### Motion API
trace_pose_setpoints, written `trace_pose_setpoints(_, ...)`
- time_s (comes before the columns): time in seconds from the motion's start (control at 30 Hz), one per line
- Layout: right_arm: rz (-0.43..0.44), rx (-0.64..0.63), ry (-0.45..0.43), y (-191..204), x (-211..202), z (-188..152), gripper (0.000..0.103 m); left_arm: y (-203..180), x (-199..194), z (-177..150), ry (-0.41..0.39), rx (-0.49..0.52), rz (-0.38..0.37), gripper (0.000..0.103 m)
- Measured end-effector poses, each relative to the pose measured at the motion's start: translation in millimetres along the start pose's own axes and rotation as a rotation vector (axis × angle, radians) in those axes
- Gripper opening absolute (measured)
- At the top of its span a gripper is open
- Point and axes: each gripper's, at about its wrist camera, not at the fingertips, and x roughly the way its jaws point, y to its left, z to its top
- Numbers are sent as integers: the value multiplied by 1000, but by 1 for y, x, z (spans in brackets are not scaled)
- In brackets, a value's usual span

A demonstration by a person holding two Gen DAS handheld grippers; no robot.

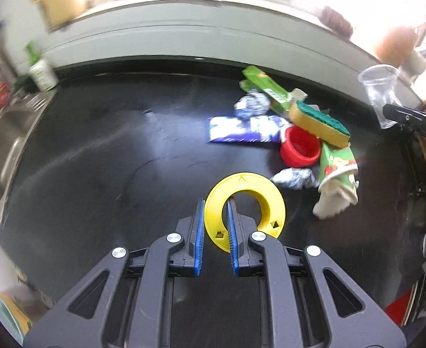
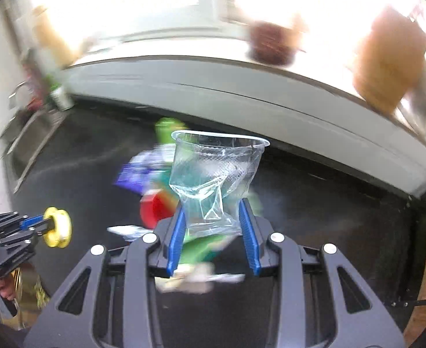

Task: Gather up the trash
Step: 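Carry both items to the floor bin and open both tools over it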

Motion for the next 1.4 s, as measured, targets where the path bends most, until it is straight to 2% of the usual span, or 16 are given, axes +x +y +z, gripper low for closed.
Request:
trace_pose_setpoints(0.13,156,-168,34,106,5,-10,37,56,-35,-49,-35,-122,60,14)
trace_pose_setpoints(0.2,274,-243,83,170,13,-20,37,88,-50,-82,-36,-202,95,14)
trace_pose_setpoints(0.4,514,-479,205,353,34,-58,37,210,-95,-210,-15,-515,255,14)
trace_pose_setpoints(0.47,594,-574,253,428,41,-81,37,240,-101,-249,-6,-596,299,14)
trace_pose_setpoints(0.6,687,-702,343,542,65,-123,37,301,-96,-338,-13,-739,341,14)
trace_pose_setpoints(0.67,691,-742,390,587,88,-150,37,325,-85,-369,-6,-781,349,14)
trace_pose_setpoints(0.73,673,-756,456,630,131,-174,38,349,-61,-396,-10,-834,331,14)
trace_pose_setpoints(0.83,638,-748,555,660,185,-206,38,379,-24,-425,4,-883,302,14)
trace_pose_setpoints(0.9,613,-756,587,679,212,-225,38,398,-3,-437,1,-905,285,14)
trace_pose_setpoints(1.07,567,-777,630,697,263,-249,41,413,28,-456,1,-972,243,15)
trace_pose_setpoints(1.1,563,-778,637,697,269,-251,49,416,32,-460,2,-994,236,24)
trace_pose_setpoints(1.13,552,-779,632,699,274,-251,68,417,35,-462,10,-1012,232,38)
trace_pose_setpoints(1.17,548,-774,615,701,277,-251,78,419,38,-465,17,-1027,243,74)
trace_pose_setpoints(1.2,551,-765,609,703,280,-251,87,418,36,-467,2,-1035,274,81)
trace_pose_setpoints(1.27,558,-764,635,699,277,-250,87,415,31,-465,-17,-1028,281,81)
trace_pose_setpoints(1.4,584,-796,597,689,241,-236,87,401,13,-455,9,-975,303,81)
